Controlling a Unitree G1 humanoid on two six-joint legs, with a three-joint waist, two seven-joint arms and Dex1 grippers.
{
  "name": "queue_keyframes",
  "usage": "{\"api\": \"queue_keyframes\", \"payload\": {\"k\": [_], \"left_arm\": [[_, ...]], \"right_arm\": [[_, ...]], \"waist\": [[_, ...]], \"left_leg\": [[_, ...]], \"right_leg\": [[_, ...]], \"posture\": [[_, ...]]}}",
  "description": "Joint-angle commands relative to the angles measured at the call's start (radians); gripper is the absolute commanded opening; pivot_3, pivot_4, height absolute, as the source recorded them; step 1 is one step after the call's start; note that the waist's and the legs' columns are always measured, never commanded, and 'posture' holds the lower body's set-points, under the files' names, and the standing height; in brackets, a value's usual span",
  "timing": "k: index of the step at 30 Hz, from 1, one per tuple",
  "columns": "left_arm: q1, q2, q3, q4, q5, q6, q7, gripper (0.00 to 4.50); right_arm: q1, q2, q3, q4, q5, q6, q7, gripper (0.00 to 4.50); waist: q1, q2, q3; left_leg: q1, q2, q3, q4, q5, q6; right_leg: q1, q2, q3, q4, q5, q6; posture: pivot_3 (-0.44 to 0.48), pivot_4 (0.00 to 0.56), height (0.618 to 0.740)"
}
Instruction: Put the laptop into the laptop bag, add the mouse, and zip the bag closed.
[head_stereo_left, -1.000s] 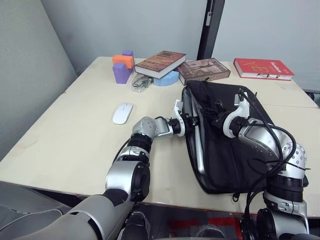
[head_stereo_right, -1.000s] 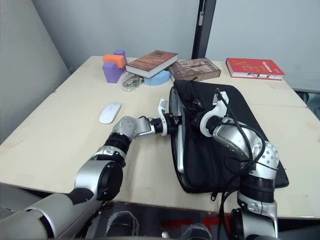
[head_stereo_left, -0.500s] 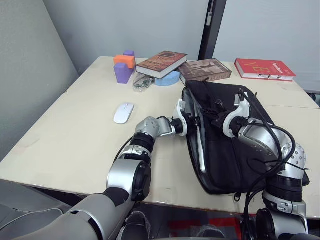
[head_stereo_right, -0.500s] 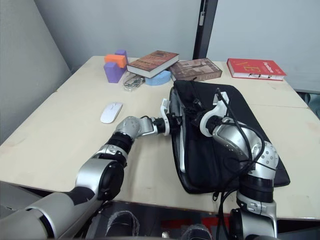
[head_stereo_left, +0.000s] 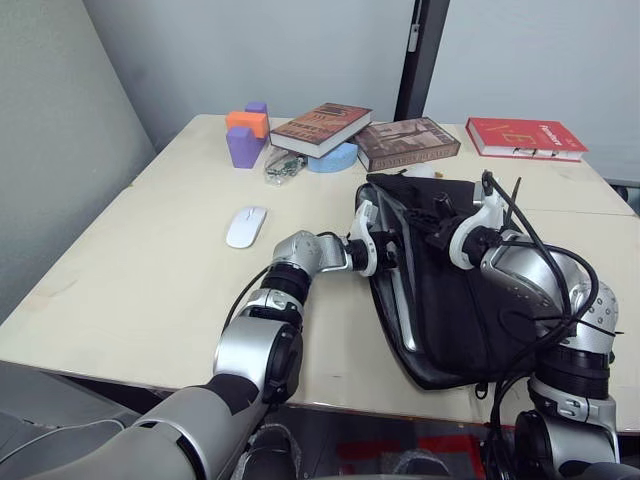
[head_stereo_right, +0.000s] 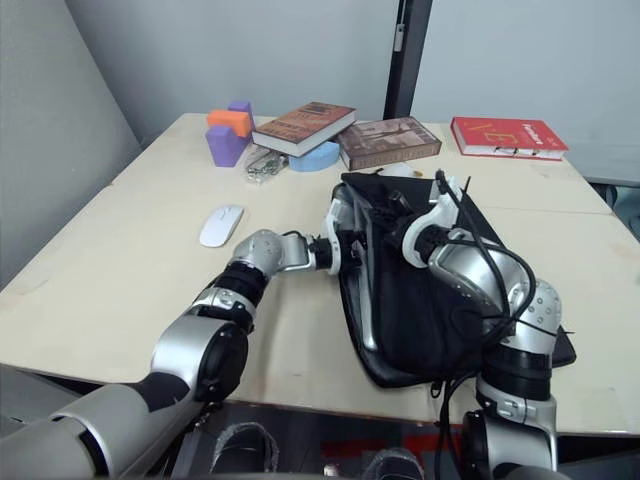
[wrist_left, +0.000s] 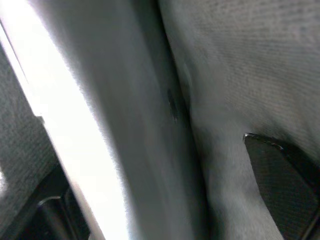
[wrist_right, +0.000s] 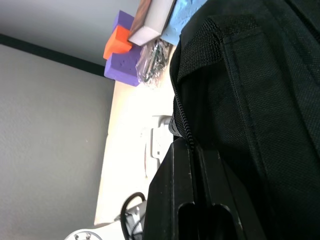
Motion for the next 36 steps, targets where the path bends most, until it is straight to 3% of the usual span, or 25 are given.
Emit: {"api": "queue_keyframes", "payload": {"k": [1, 8, 12, 14, 17, 22, 23, 29, 33, 34, 36], "left_arm": [[0.014, 0.082, -0.01, -0.149, -0.019, 0.054, -0.06, 4.48], [0.16, 0.316, -0.131, -0.505, -0.042, 0.141, -0.224, 4.48], [0.232, 0.434, -0.129, -0.696, -0.094, 0.132, -0.326, 4.48], [0.261, 0.484, -0.12, -0.754, -0.106, 0.106, -0.364, 4.48], [0.306, 0.582, -0.077, -0.826, -0.153, 0.085, -0.445, 4.48], [0.452, 0.826, -0.084, -0.997, -0.161, -0.062, -0.697, 4.48], [0.477, 0.866, -0.087, -1.013, -0.145, -0.102, -0.732, 4.5], [0.554, 1.001, -0.025, -0.999, -0.124, -0.227, -0.803, 4.5], [0.559, 1.05, 0.048, -0.943, -0.131, -0.243, -0.796, 4.5], [0.554, 1.066, 0.059, -0.919, -0.133, -0.224, -0.786, 4.5], [0.54, 1.094, 0.069, -0.865, -0.118, -0.195, -0.755, 4.5]], "right_arm": [[-0.021, -0.022, -0.014, 0.006, 0.014, -0.007, 0.001, 0.0], [-0.028, -0.042, -0.011, 0.042, 0.014, 0.017, 0.029, 0.0], [-0.033, -0.068, -0.001, 0.069, 0.014, 0.041, 0.056, 0.0], [-0.035, -0.141, 0.03, 0.085, 0.014, 0.06, 0.094, 0.0], [-0.029, -0.243, 0.112, 0.096, -0.083, 0.103, 0.212, 0.0], [-0.033, -0.292, 0.223, 0.149, -0.284, 0.154, 0.465, 0.0], [-0.04, -0.291, 0.229, 0.158, -0.301, 0.157, 0.5, 0.6], [-0.119, -0.328, 0.228, 0.178, -0.382, 0.204, 0.741, 2.63], [-0.174, -0.439, 0.209, 0.137, -0.435, 0.254, 0.938, 4.08], [-0.176, -0.485, 0.204, 0.117, -0.47, 0.256, 1.013, 4.35], [-0.161, -0.6, 0.214, 0.073, -0.586, 0.228, 1.178, 4.44]], "waist": [[-0.006, 0.0, 0.0], [-0.002, 0.0, 0.0], [0.0, 0.001, 0.0], [0.001, 0.001, 0.0], [-0.001, 0.001, -0.001], [-0.016, 0.001, -0.001], [-0.017, 0.001, -0.001], [-0.02, 0.001, -0.001], [-0.021, 0.001, -0.001], [-0.019, 0.001, -0.001], [-0.011, 0.001, -0.001]], "left_leg": [[0.0, 0.0, 0.0, 0.0, 0.0, 0.0], [0.0, 0.0, 0.0, 0.0, 0.0, 0.0], [0.0, 0.0, 0.0, 0.0, 0.0, 0.0], [0.0, 0.0, 0.0, 0.0, 0.001, -0.001], [0.001, 0.0, 0.0, 0.0, 0.001, -0.001], [0.001, 0.001, 0.0, -0.002, 0.002, -0.003], [0.001, 0.001, 0.0, -0.002, 0.002, -0.003], [0.001, 0.001, 0.0, -0.001, 0.003, -0.003], [0.002, 0.001, 0.0, -0.001, 0.004, -0.003], [0.002, 0.001, 0.0, -0.001, 0.003, -0.003], [0.002, 0.001, 0.0, -0.001, 0.004, -0.003]], "right_leg": [[0.0, 0.0, 0.0, 0.0, 0.0, 0.0], [0.0, 0.0, 0.0, 0.0, 0.0, 0.0], [0.0, 0.0, 0.0, 0.0, 0.0, -0.001], [0.0, 0.0, 0.0, 0.001, 0.0, -0.001], [0.0, 0.0, 0.0, 0.001, 0.0, -0.001], [0.0, 0.001, -0.001, 0.001, -0.001, -0.001], [-0.001, 0.001, -0.001, 0.001, -0.001, -0.001], [-0.001, 0.0, 0.0, 0.005, -0.002, -0.004], [-0.002, 0.001, 0.0, 0.008, -0.003, -0.006], [-0.002, 0.001, 0.0, 0.008, -0.004, -0.007], [-0.002, 0.001, 0.0, 0.008, -0.005, -0.008]], "posture": [[0.0, 0.15, 0.74], [0.0, 0.15, 0.74], [0.0, 0.15, 0.74], [0.0, 0.15, 0.74], [0.0, 0.15, 0.74], [0.0, 0.15, 0.74], [0.0, 0.15, 0.74], [0.0, 0.15, 0.74], [0.0, 0.15, 0.74], [0.0, 0.15, 0.74], [0.0, 0.15, 0.74]]}}
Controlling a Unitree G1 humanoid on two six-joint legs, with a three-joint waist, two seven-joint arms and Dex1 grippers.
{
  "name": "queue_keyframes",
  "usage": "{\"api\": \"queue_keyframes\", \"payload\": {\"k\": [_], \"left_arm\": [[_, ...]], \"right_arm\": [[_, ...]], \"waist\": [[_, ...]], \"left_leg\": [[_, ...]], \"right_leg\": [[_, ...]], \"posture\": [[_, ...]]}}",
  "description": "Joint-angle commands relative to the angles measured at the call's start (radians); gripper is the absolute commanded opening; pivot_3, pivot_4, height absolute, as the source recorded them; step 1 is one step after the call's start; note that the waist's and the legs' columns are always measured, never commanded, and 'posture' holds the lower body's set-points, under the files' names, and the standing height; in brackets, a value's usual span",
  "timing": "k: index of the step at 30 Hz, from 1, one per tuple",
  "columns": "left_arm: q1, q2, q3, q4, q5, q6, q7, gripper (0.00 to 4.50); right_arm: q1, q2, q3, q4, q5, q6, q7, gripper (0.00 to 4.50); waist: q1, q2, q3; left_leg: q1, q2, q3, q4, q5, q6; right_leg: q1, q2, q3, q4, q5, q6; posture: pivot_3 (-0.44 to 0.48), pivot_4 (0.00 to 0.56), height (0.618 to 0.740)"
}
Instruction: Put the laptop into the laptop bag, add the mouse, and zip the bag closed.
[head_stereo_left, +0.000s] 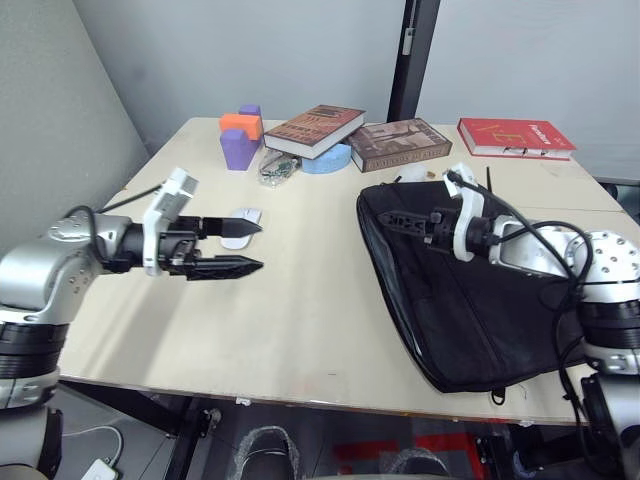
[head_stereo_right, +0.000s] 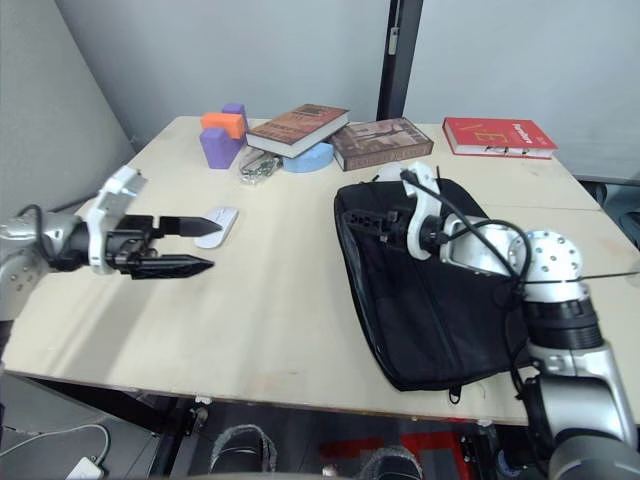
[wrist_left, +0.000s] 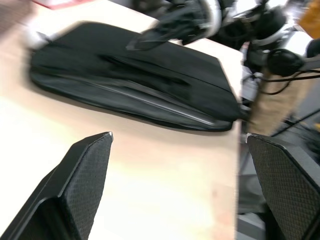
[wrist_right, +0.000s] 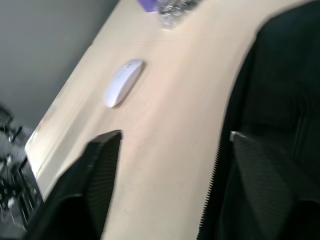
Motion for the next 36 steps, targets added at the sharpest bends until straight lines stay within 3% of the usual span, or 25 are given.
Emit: {"api": "queue_keyframes", "payload": {"k": [1, 4, 8, 12, 19, 27, 32, 36], "left_arm": [[-0.008, 0.063, 0.046, 0.083, 0.027, 0.0, 0.028, 4.5], [0.042, 0.118, 0.06, 0.15, 0.115, -0.125, 0.01, 4.5], [0.085, 0.164, 0.082, 0.252, 0.167, -0.209, -0.013, 4.5], [0.122, 0.181, 0.117, 0.33, 0.186, -0.248, -0.019, 4.5], [0.159, 0.181, 0.183, 0.408, 0.187, -0.262, 0.019, 4.5], [0.112, 0.091, 0.14, 0.369, 0.208, -0.252, 0.157, 4.5], [0.035, -0.019, 0.067, 0.364, 0.262, -0.205, 0.342, 4.5], [-0.037, -0.093, 0.035, 0.388, 0.301, -0.16, 0.485, 4.5]], "right_arm": [[0.021, -0.205, -0.006, -0.107, -0.229, -0.077, 0.325, 4.44], [0.171, -0.444, 0.008, -0.099, -0.498, -0.283, 0.66, 4.44], [0.438, -0.566, -0.193, -0.056, -0.662, -0.507, 0.994, 4.44], [0.574, -0.557, -0.359, 0.047, -0.828, -0.626, 1.044, 4.44], [0.723, -0.503, -0.628, 0.119, -0.941, -0.678, 1.153, 4.44], [0.656, -0.469, -0.595, 0.09, -0.926, -0.675, 1.166, 4.44], [0.437, -0.383, -0.451, -0.06, -0.765, -0.591, 1.096, 4.44], [0.269, -0.32, -0.304, -0.098, -0.771, -0.555, 1.009, 4.44]], "waist": [[0.009, -0.001, 0.0], [0.024, -0.001, -0.001], [0.025, -0.003, -0.002], [0.015, -0.004, -0.002], [0.005, -0.004, -0.002], [-0.012, -0.004, -0.003], [-0.024, -0.003, -0.003], [-0.029, -0.003, -0.003]], "left_leg": [[-0.001, 0.0, 0.0, 0.0, 0.0, 0.0], [-0.002, 0.0, 0.0, -0.002, 0.0, 0.0], [-0.001, 0.001, 0.001, -0.004, -0.001, 0.002], [-0.001, 0.001, 0.003, 0.0, -0.004, 0.009], [0.004, 0.002, 0.005, 0.004, -0.004, 0.01], [0.015, 0.002, 0.008, 0.004, -0.004, 0.011], [0.015, 0.002, 0.007, 0.007, -0.004, 0.011], [0.015, 0.002, 0.007, 0.008, -0.004, 0.011]], "right_leg": [[-0.001, 0.0, 0.0, 0.0, 0.0, 0.001], [-0.002, 0.0, 0.0, -0.002, 0.002, 0.003], [-0.001, 0.001, 0.0, -0.006, -0.003, -0.005], [-0.002, 0.0, 0.001, -0.002, -0.004, -0.007], [-0.002, 0.0, 0.004, 0.005, -0.006, -0.011], [0.007, 0.0, 0.007, 0.006, -0.006, -0.012], [0.007, 0.0, 0.007, 0.01, -0.006, -0.012], [0.007, 0.0, 0.007, 0.013, -0.006, -0.012]], "posture": [[0.0, 0.15, 0.74], [0.0, 0.15, 0.74], [0.0, 0.15, 0.74], [0.0, 0.15, 0.74], [0.0, 0.15, 0.74], [0.0, 0.15, 0.74], [0.0, 0.15, 0.74], [0.0, 0.15, 0.74]]}}
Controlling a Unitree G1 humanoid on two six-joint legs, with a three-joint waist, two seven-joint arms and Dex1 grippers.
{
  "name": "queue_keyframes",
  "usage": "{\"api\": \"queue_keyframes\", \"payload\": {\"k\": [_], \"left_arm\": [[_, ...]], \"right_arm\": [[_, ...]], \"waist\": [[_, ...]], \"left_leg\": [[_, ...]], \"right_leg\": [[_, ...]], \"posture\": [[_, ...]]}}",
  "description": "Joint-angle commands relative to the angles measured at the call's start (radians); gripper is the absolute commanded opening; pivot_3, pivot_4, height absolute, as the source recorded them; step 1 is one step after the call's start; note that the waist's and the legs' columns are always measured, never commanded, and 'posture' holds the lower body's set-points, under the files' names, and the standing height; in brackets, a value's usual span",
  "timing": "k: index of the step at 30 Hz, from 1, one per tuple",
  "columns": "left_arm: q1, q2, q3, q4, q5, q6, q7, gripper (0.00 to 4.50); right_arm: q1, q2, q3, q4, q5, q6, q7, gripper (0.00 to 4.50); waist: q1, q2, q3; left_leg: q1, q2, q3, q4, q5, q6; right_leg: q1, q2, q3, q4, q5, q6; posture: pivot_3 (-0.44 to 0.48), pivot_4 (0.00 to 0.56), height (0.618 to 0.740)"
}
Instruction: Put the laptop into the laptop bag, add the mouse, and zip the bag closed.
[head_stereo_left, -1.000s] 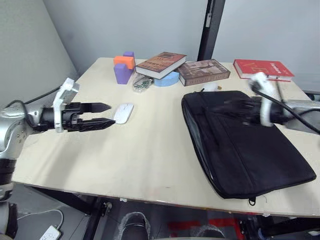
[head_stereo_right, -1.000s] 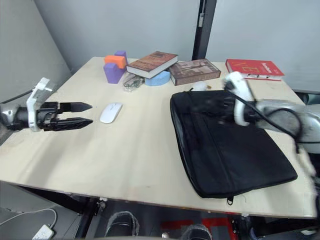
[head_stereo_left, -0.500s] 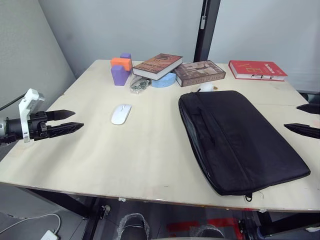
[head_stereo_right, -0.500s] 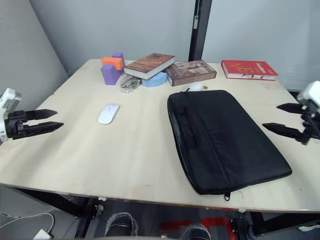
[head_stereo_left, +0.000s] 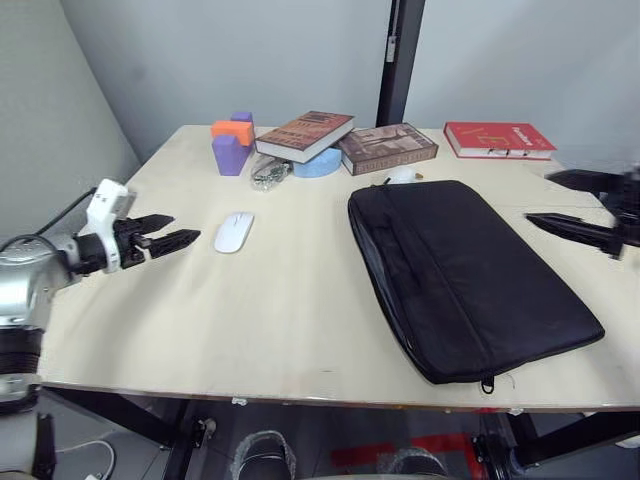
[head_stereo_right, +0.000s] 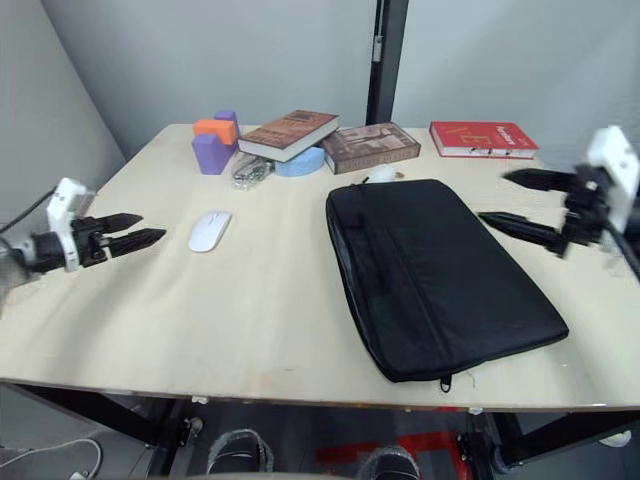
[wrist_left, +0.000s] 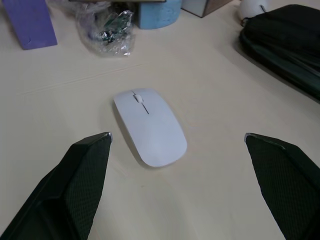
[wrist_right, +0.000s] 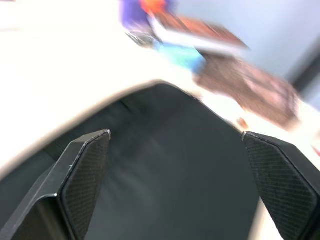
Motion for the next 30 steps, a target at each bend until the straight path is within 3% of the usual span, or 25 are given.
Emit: {"api": "queue_keyframes", "payload": {"k": [1, 5, 9, 12, 21, 30], "left_arm": [[-0.072, -0.035, -0.01, 0.011, 0.041, 0.035, 0.126, 4.5], [-0.117, -0.105, -0.035, 0.004, 0.06, 0.084, 0.218, 4.5], [-0.193, -0.207, -0.021, 0.105, 0.081, 0.114, 0.362, 4.5], [-0.223, -0.234, -0.053, 0.183, 0.129, 0.069, 0.395, 4.5], [-0.356, -0.318, -0.162, 0.471, 0.266, -0.156, 0.381, 4.5], [-0.452, -0.379, -0.155, 0.649, 0.299, -0.257, 0.384, 4.5]], "right_arm": [[-0.135, 0.042, 0.097, -0.026, 0.013, 0.046, -0.086, 4.44], [-0.281, 0.115, 0.191, -0.044, 0.035, 0.116, -0.144, 4.44], [-0.379, 0.186, 0.284, -0.134, 0.08, 0.176, -0.173, 4.44], [-0.412, 0.217, 0.32, -0.157, 0.084, 0.205, -0.192, 4.44], [-0.428, 0.233, 0.362, -0.176, 0.063, 0.22, -0.208, 4.44], [-0.395, 0.22, 0.345, -0.226, 0.074, 0.259, -0.222, 4.44]], "waist": [[-0.001, 0.0, 0.0], [0.004, 0.0, 0.0], [0.01, 0.0, 0.0], [0.011, 0.0, 0.0], [0.03, 0.0, 0.0], [0.036, -0.001, 0.0]], "left_leg": [[0.0, 0.0, 0.0, 0.0, 0.0, 0.0], [0.0, 0.0, -0.001, 0.002, 0.0, 0.0], [-0.001, -0.001, -0.001, 0.002, 0.0, 0.0], [-0.002, -0.001, -0.002, 0.002, 0.0, -0.001], [-0.001, -0.001, -0.003, 0.003, 0.001, -0.002], [-0.001, -0.001, -0.004, 0.002, 0.001, -0.002]], "right_leg": [[0.0, 0.0, 0.0, 0.0, 0.0, 0.0], [0.0, 0.0, 0.0, 0.002, 0.0, 0.0], [0.0, 0.0, 0.0, 0.002, 0.0, -0.002], [0.0, 0.0, -0.001, 0.002, 0.0, -0.002], [0.002, 0.0, -0.001, 0.002, 0.0, -0.001], [0.002, 0.0, -0.002, 0.001, 0.0, -0.001]], "posture": [[0.0, 0.15, 0.74], [0.0, 0.15, 0.74], [0.0, 0.15, 0.74], [0.0, 0.15, 0.74], [0.0, 0.15, 0.74], [0.0, 0.15, 0.74]]}}
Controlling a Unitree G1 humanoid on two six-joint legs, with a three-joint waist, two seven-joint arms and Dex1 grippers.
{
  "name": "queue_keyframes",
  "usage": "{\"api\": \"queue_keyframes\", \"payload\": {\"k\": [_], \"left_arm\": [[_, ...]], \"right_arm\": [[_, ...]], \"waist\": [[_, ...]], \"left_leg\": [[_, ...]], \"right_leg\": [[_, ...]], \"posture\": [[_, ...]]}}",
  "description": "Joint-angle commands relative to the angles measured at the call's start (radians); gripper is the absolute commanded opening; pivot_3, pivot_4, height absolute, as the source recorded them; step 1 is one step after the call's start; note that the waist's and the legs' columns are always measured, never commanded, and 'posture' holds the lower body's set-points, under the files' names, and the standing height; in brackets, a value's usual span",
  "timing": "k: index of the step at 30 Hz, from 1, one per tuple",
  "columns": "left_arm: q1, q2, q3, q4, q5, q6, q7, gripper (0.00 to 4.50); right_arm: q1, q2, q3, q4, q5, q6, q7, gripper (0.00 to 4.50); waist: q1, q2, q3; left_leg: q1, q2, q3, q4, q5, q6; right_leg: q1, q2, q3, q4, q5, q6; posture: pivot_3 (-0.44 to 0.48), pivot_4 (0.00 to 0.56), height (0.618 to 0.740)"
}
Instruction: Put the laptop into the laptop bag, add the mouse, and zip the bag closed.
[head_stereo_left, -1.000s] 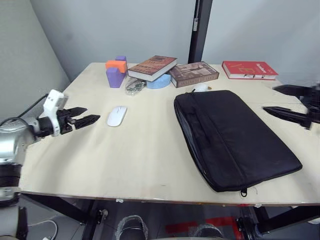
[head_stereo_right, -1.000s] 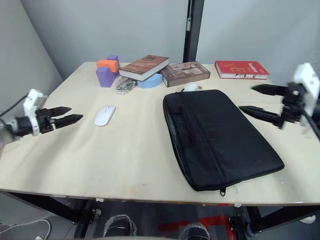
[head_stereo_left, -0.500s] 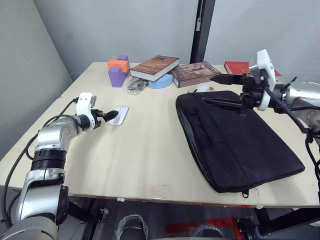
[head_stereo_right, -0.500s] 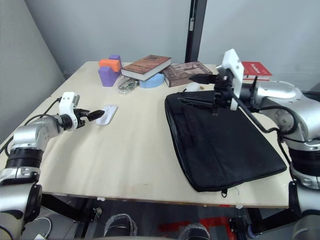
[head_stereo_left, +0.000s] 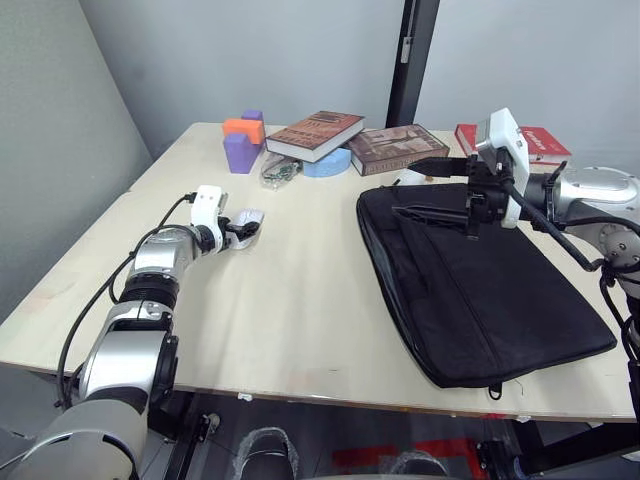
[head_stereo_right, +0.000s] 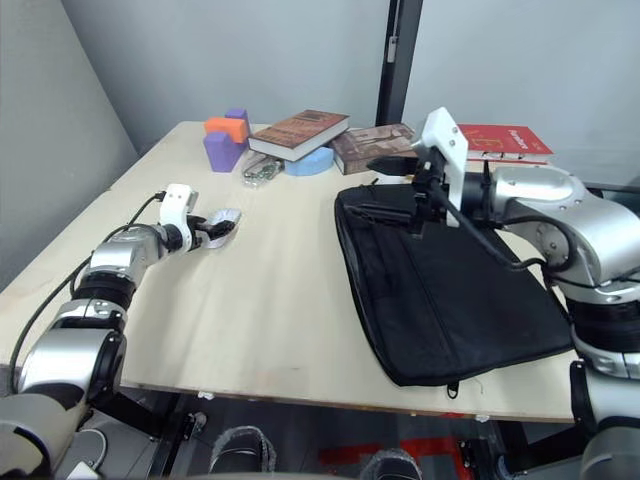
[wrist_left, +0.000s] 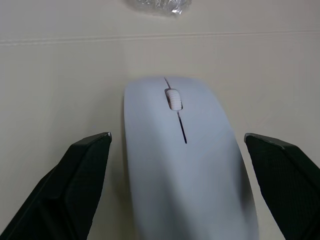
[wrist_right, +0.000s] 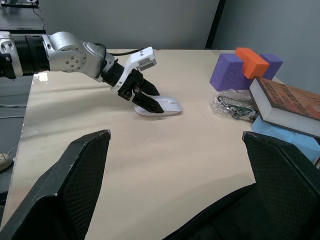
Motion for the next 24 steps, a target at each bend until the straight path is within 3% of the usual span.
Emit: {"api": "queue_keyframes", "payload": {"k": [1, 8, 11, 12, 16, 22, 24], "left_arm": [[-0.039, -0.004, 0.005, 0.046, 0.022, -0.041, 0.007, 4.5], [-0.066, -0.035, -0.027, 0.13, 0.078, -0.085, 0.017, 4.5], [-0.048, -0.046, -0.046, 0.105, 0.078, -0.129, -0.08, 4.5], [-0.045, -0.046, -0.047, 0.102, 0.079, -0.13, -0.092, 3.96], [-0.052, -0.025, -0.041, 0.117, 0.091, -0.139, -0.106, 2.84], [-0.068, 0.011, -0.05, 0.129, 0.111, -0.145, -0.158, 2.84], [-0.07, 0.029, -0.077, 0.112, 0.13, -0.165, -0.209, 2.84]], "right_arm": [[0.006, -0.014, -0.035, -0.046, 0.015, 0.013, -0.012, 4.44], [0.017, -0.023, -0.07, -0.066, 0.041, 0.04, -0.035, 4.44], [0.017, -0.019, -0.07, -0.068, 0.048, 0.047, -0.047, 4.44], [0.017, -0.017, -0.07, -0.07, 0.051, 0.049, -0.051, 4.5], [0.01, 0.009, -0.068, -0.062, 0.078, 0.088, -0.1, 4.5], [0.037, 0.042, -0.035, -0.076, 0.056, 0.138, -0.199, 4.5], [0.03, 0.108, -0.014, -0.051, 0.027, 0.222, -0.341, 4.5]], "waist": [[0.0, 0.0, 0.0], [0.008, 0.0, 0.0], [0.013, 0.0, 0.0], [0.015, 0.0, 0.0], [0.015, 0.0, 0.0], [0.013, 0.0, 0.0], [0.011, 0.0, 0.0]], "left_leg": [[0.0, 0.0, 0.0, 0.0, 0.0, 0.0], [0.001, 0.0, 0.0, 0.0, 0.0, 0.0], [0.001, 0.0, -0.001, 0.0, 0.0, 0.0], [0.001, 0.0, -0.001, 0.0, 0.0, 0.0], [0.001, 0.0, -0.001, 0.0, 0.0, 0.0], [0.001, 0.0, -0.001, -0.001, 0.0, -0.001], [0.001, 0.0, -0.001, -0.002, 0.0, -0.002]], "right_leg": [[0.0, 0.0, 0.0, 0.0, 0.0, 0.0], [0.002, 0.0, 0.0, 0.0, 0.0, 0.0], [0.002, 0.0, 0.0, 0.0, 0.0, 0.0], [0.002, 0.0, 0.0, 0.0, 0.0, 0.0], [0.002, 0.0, 0.0, -0.001, 0.0, 0.0], [0.002, 0.0, -0.001, -0.002, 0.0, 0.0], [0.001, 0.0, -0.001, -0.002, 0.0, 0.0]], "posture": [[0.0, 0.15, 0.74], [0.0, 0.15, 0.74], [0.0, 0.15, 0.74], [0.0, 0.15, 0.74], [0.0, 0.15, 0.74], [0.0, 0.15, 0.74], [0.0, 0.15, 0.74]]}}
